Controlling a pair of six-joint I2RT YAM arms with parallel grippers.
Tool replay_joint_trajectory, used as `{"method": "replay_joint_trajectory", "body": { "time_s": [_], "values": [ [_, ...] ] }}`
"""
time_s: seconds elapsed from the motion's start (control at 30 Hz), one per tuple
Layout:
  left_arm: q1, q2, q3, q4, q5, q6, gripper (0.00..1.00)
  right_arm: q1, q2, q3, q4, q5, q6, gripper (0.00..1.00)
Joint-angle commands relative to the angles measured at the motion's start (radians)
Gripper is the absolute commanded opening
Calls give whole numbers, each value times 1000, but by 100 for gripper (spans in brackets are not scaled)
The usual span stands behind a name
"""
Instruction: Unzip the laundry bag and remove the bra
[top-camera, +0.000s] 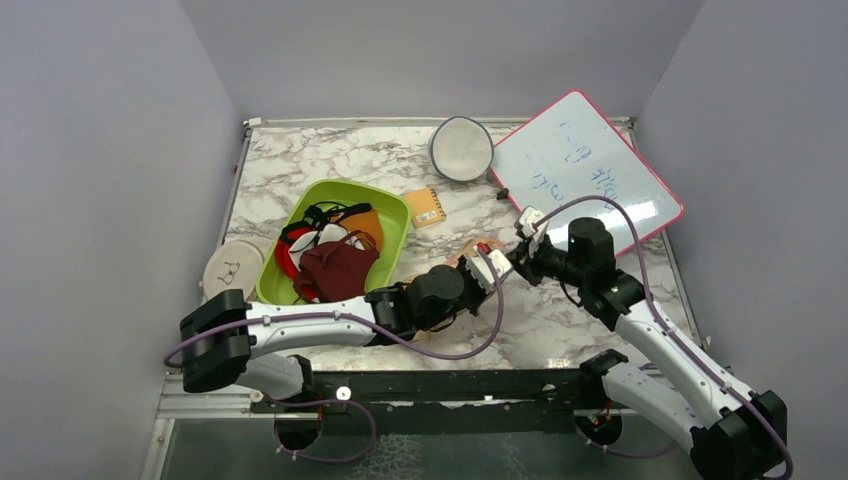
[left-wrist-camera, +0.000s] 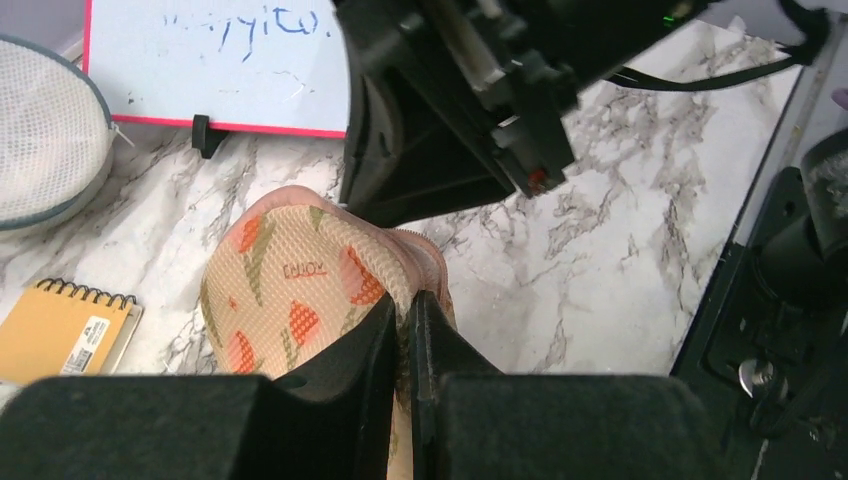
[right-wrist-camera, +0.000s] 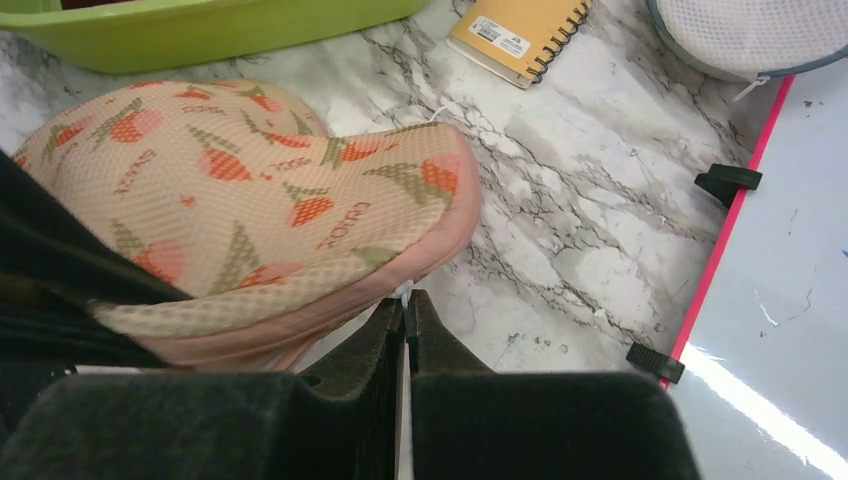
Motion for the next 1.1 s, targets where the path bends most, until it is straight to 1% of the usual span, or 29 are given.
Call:
{"method": "replay_joint_trajectory", "body": {
  "time_s": [0.0, 0.1, 0.23, 0.3, 0.4, 0.5, 0.6, 0.67, 0.73, 0.8, 0.87, 1.0, 1.07],
  "values": [
    [-11, -78, -31, 75, 146, 110, 0, -12, 52, -26, 154, 6, 85, 1],
    [-11, -85, -36, 73, 143, 138, 0, -32, 64, -40, 231, 43, 160, 1],
    [-12, -84, -40, 73, 163, 177, 0, -46, 45, -7, 190, 71, 126, 1],
    [-11, -79, -39, 74, 169, 237, 0, -47, 15, 1, 152, 95, 103, 1],
    [5, -65, -43, 115, 155, 380, 0, -48, -51, 3, 124, 147, 71, 1],
    [62, -38, 1, 131, 200, 420, 0, -48, -141, -23, 143, 186, 46, 1],
    [106, -15, 37, 131, 270, 402, 0, -48, -219, -48, 160, 225, 50, 1],
    [110, -8, 42, 122, 280, 393, 0, -47, -241, -51, 145, 223, 53, 1],
    [109, -17, 20, 117, 278, 355, 0, -48, -241, -42, 111, 170, 33, 1],
    [111, -40, -13, 112, 254, 294, 0, -48, -233, -39, 87, 90, -34, 1],
    [112, -69, -48, 102, 212, 224, 0, -47, -222, -30, 73, 58, -91, 1],
    [115, -104, -90, 52, 165, 84, 0, -48, -179, 2, 38, -43, -142, 1],
    [114, -105, -90, 18, 172, 19, 0, -48, -158, 10, 11, -84, -165, 1]
  ]
}}
